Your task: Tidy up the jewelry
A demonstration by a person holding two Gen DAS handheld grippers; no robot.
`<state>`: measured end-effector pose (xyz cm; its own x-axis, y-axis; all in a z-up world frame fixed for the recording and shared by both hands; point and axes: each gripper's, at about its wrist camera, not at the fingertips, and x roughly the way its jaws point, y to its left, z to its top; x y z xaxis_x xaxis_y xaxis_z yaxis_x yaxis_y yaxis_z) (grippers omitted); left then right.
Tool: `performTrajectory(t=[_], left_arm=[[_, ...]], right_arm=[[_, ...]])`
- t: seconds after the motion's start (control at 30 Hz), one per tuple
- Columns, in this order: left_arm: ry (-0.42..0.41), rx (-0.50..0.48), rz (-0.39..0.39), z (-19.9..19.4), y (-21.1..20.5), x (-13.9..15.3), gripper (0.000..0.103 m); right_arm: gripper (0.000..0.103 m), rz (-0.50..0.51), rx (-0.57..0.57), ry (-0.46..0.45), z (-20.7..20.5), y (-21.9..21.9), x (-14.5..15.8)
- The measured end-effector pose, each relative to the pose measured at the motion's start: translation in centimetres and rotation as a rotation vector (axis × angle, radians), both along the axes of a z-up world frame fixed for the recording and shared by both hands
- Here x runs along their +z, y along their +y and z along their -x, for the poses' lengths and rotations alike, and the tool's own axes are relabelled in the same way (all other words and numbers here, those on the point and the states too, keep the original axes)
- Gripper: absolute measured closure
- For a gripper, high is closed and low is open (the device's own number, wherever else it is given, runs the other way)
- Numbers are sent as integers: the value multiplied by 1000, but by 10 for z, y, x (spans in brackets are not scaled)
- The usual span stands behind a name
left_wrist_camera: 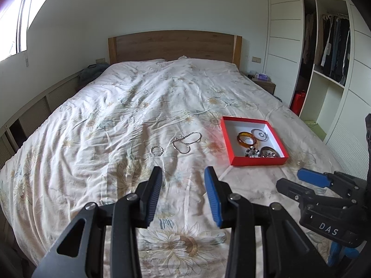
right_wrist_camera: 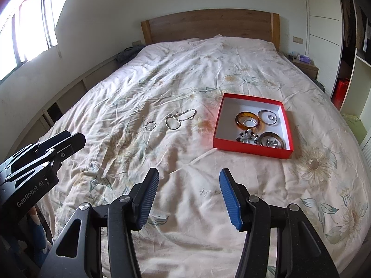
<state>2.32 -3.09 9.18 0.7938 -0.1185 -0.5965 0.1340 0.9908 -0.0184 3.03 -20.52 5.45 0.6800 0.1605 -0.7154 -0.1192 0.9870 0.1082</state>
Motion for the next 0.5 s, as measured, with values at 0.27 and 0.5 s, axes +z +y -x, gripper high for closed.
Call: performTrajectory(t=[0.27,0.5], left_arm=[[58,2,-15,-15,6,-16,67],[87,4,-15,-25,11,-28,67]], right_arm=[[49,9,13,38,-12,7,-13],[49,21,24,77,-23,12,-27]])
